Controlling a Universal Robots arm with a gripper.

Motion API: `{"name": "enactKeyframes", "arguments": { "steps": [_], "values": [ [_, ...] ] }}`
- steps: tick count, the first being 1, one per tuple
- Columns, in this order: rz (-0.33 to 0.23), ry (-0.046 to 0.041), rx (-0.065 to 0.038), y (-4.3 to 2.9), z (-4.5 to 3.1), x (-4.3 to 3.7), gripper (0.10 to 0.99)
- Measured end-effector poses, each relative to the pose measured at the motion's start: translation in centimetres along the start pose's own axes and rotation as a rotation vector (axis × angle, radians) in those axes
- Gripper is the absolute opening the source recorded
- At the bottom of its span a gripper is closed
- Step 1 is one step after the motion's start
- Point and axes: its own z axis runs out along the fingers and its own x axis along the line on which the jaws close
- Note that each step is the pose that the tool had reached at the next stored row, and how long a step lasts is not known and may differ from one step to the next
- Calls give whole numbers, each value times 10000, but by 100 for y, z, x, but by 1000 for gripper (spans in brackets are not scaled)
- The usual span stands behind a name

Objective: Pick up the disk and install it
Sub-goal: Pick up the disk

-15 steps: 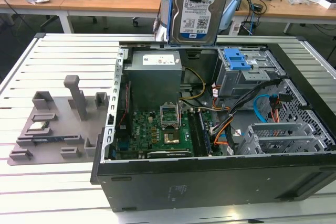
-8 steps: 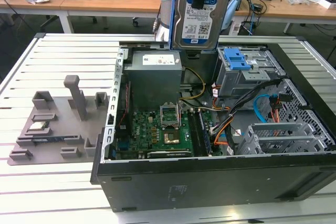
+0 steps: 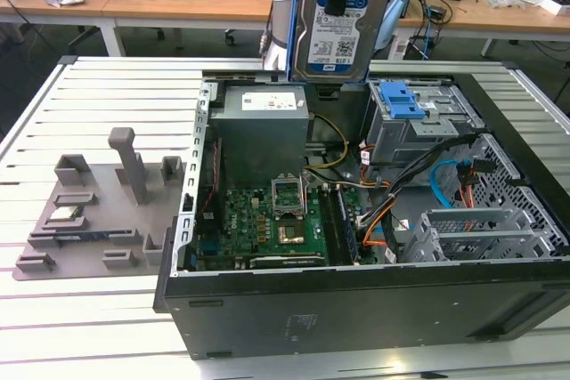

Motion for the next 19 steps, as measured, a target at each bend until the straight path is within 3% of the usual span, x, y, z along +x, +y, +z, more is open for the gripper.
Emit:
{"name": "enactKeyframes", "arguments": {
  "steps": [2,7,10,19],
  "values": [
    [-2,-53,1,0,1,26,361],
    [13,-51,0,0,1,26,361],
    [547,-71,26,0,4,26,361],
    [562,-71,27,2,5,52,361]
  ]
}}
